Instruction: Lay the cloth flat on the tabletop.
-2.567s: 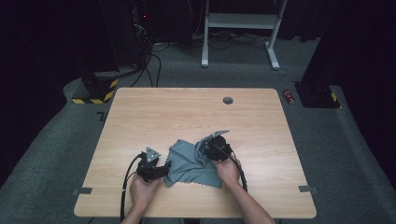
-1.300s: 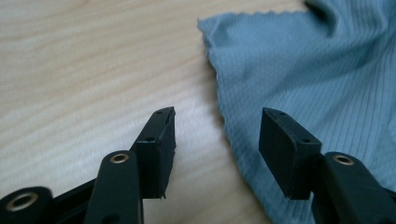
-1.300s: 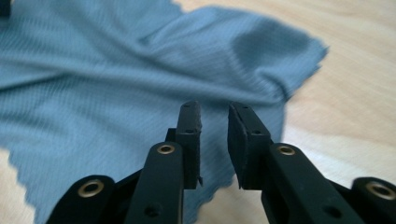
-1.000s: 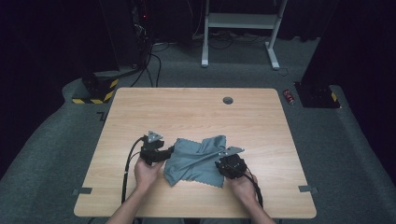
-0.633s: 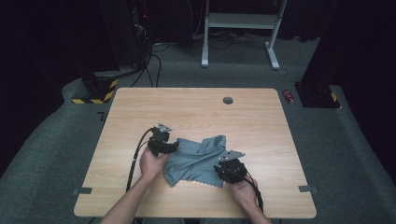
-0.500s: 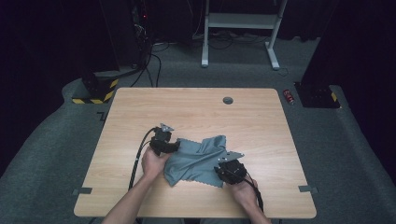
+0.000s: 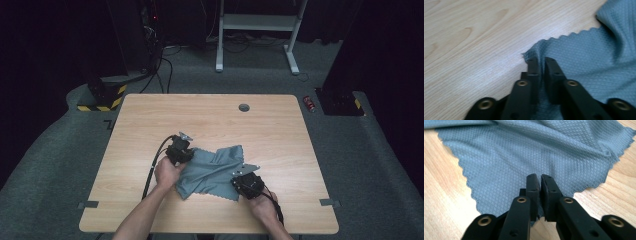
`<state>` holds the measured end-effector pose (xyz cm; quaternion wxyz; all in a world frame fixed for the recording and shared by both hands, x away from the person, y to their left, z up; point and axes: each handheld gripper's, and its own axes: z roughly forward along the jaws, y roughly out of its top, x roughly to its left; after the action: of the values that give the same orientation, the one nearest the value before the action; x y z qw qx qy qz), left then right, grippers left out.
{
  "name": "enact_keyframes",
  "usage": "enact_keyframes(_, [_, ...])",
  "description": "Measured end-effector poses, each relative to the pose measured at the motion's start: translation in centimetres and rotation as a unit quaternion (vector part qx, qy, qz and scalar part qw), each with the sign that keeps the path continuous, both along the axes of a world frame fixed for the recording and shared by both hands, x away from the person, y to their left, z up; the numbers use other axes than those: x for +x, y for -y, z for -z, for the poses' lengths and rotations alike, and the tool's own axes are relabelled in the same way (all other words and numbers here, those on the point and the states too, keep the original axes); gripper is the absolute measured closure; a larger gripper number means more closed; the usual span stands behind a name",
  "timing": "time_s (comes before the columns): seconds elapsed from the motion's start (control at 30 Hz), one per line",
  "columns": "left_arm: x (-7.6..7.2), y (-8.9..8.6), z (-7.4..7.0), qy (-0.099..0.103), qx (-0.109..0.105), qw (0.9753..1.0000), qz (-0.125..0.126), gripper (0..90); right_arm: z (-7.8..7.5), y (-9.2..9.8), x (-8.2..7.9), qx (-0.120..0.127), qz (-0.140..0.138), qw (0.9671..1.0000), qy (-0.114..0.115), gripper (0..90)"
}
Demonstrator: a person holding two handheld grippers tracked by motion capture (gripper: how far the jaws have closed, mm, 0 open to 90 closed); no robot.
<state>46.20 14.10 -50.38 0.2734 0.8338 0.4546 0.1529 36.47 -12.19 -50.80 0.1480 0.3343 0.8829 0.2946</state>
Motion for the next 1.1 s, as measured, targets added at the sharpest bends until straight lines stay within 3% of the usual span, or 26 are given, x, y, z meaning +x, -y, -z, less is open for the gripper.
enact_keyframes(0.07, [0.1,0.7,-0.2,0.01,0.048,0.9988,0.007,88.2,0.0,0.1,0.0,-0.002,-0.005,1.0,-0.001,86.8])
enact_keyframes(0.1, [0.2,0.8,-0.4,0.018,0.063,0.9978,0.009,88.6,-0.1,0.2,0.0,0.0,-0.005,1.0,-0.004,87.6])
enact_keyframes(0.13, [0.3,0.7,-0.5,0.025,0.065,0.9976,0.005,89.0,-0.1,0.4,0.1,-0.001,-0.006,1.0,-0.004,87.9])
enact_keyframes(0.27, [1.0,-1.0,-1.5,0.036,0.036,0.998,-0.037,89.4,-0.1,0.9,-0.2,-0.01,-0.006,0.9999,0.0,88.4])
enact_keyframes(0.4, [1.2,-2.0,-1.4,0.045,0.054,0.9957,-0.06,88.2,-0.1,1.6,-0.1,-0.009,-0.001,1.0,0.0,88.6])
enact_keyframes(0.47, [1.2,-2.2,-1.0,0.037,0.052,0.9955,-0.07,79.9,-0.1,1.8,-0.1,-0.004,0.003,1.0,-0.001,88.5])
enact_keyframes(0.57, [0.7,-2.5,-1.1,0.03,0.023,0.996,-0.08,63.0,-0.1,1.7,-0.2,-0.004,0.008,1.0,0.002,85.7])
enact_keyframes(0.7, [-1.4,-2.4,-1.9,0.042,0.004,0.9981,-0.045,55.3,-0.4,2.0,-0.5,0.009,0.013,0.9999,0.002,81.5])
enact_keyframes(0.87, [-5.9,-3.0,-2.1,0.045,-0.031,0.9985,0.0,55.0,-0.7,2.2,-1.3,0.018,0.01,0.9998,0.003,79.7])
enact_keyframes(1.03, [-9.8,-4.2,-1.4,0.023,-0.077,0.9967,0.013,55.2,-0.7,2.1,-1.7,0.022,0.003,0.9998,-0.001,78.6])
enact_keyframes(1.1, [-11.1,-4.4,-1.0,0.017,-0.082,0.9963,0.016,54.9,-0.6,2.0,-1.8,0.023,-0.002,0.9997,-0.007,78.0])
